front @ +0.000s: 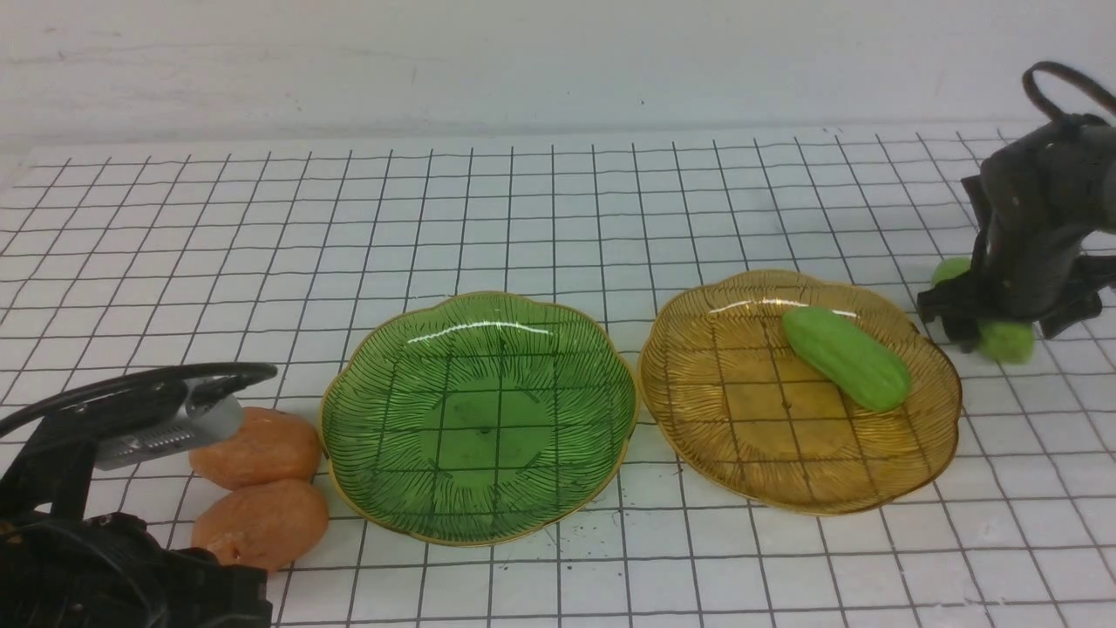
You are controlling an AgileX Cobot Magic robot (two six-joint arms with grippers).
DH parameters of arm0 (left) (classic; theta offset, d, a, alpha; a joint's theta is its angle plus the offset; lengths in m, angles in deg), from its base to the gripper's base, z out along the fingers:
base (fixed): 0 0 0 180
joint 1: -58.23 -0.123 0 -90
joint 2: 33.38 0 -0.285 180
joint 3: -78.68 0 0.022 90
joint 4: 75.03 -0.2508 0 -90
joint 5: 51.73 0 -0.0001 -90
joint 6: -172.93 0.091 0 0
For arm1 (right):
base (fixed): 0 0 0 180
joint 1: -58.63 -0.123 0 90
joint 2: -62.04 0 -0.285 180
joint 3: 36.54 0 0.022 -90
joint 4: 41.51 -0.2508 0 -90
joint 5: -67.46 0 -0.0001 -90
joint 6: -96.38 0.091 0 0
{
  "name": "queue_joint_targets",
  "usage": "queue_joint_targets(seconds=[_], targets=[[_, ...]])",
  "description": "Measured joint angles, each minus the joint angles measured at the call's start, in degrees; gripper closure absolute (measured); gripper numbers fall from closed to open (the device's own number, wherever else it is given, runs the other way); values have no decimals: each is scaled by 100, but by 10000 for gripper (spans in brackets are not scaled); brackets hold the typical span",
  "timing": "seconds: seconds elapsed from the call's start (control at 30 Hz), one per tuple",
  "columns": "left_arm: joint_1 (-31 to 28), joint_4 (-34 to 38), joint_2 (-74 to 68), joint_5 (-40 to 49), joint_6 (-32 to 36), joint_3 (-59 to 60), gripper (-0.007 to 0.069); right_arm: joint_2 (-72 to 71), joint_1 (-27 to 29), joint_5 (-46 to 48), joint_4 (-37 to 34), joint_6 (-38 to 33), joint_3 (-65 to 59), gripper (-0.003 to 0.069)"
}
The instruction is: Put different types of vegetables on the plate.
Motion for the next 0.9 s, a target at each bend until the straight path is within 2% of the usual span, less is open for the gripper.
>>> queue_joint_targets(seconds=[0.03,0.07,0.1,0.3,0.4,0.5,0.57,0.63,0.67,0.7,0.83,0.9], targets=[[0,0,0,0,0,0,523,0,0,0,-16,-12,0,162],[0,0,0,0,-8,0,523,7,0,9,-81,-34,12,227],[0,0,0,0,-13,0,523,14,0,35,-123,-46,36,256],[0,0,0,0,-12,0,523,-57,0,859,-432,-280,456,255],[0,0,0,0,-12,0,522,-420,0,1550,-826,-689,886,255],[0,0,0,0,-12,0,517,-824,0,1653,-1347,-972,988,255],[0,0,0,0,-12,0,515,-1363,0,1729,-2438,-1510,865,255],[0,0,0,0,-12,0,512,-1517,-10,1735,-2871,-1699,722,255],[0,0,0,0,-12,0,503,-1695,-53,1758,-3448,-1952,503,255],[0,0,0,-6,-12,0,497,-1760,-117,1774,-3676,-2095,337,255],[0,-4,0,-35,-12,0,458,-1782,-447,1791,-3802,-2357,-156,255],[0,-4,0,-125,-12,0,413,-1675,-802,1791,-3578,-2414,-434,255]])
